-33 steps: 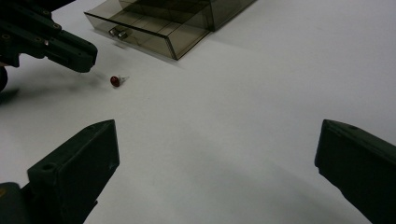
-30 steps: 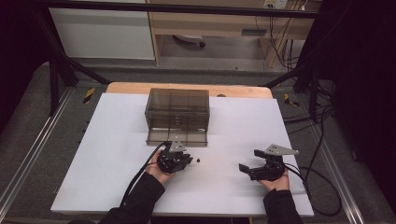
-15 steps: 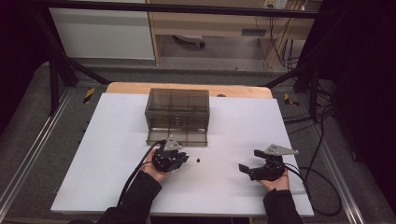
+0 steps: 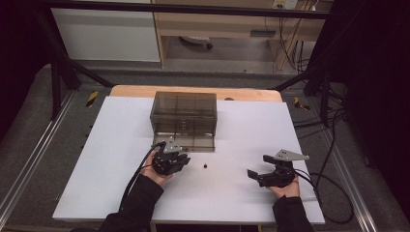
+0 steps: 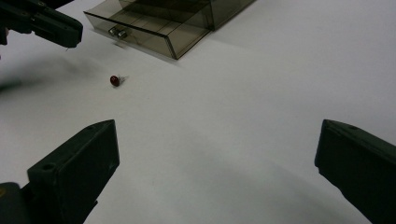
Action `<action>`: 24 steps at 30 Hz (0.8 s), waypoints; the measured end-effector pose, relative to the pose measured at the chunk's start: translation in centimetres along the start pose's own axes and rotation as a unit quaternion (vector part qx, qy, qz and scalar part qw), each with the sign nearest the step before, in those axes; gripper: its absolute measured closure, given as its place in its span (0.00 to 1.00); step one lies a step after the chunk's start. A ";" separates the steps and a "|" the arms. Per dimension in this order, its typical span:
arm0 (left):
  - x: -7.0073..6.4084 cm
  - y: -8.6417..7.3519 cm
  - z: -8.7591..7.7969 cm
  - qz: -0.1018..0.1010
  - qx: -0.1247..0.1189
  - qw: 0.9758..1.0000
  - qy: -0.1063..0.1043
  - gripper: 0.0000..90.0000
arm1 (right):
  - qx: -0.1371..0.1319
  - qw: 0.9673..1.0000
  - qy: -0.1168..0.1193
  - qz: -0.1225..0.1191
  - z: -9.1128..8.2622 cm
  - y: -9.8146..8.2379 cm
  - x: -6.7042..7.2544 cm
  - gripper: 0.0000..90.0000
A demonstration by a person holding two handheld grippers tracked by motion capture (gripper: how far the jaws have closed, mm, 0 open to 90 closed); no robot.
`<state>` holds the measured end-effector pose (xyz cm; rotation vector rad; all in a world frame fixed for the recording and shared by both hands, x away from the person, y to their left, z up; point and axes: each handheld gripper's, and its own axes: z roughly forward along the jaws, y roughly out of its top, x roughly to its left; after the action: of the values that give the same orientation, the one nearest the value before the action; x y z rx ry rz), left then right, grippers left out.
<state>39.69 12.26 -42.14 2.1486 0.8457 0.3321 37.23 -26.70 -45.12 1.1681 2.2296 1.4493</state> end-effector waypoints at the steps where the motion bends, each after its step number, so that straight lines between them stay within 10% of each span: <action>1: 0.1 0.0 -0.1 -0.001 0.000 1.000 0.002 0.88 | 0.000 1.000 0.000 0.000 0.0 0.0 0.0 0.01; 24: 1.6 0.0 -0.7 -0.014 -0.002 1.000 0.019 0.88 | 0.000 1.000 0.000 0.001 0.0 0.0 0.0 0.01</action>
<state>40.55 13.78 -41.76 2.1315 0.8956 0.3617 37.23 -26.68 -45.13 1.1702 2.2295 1.4493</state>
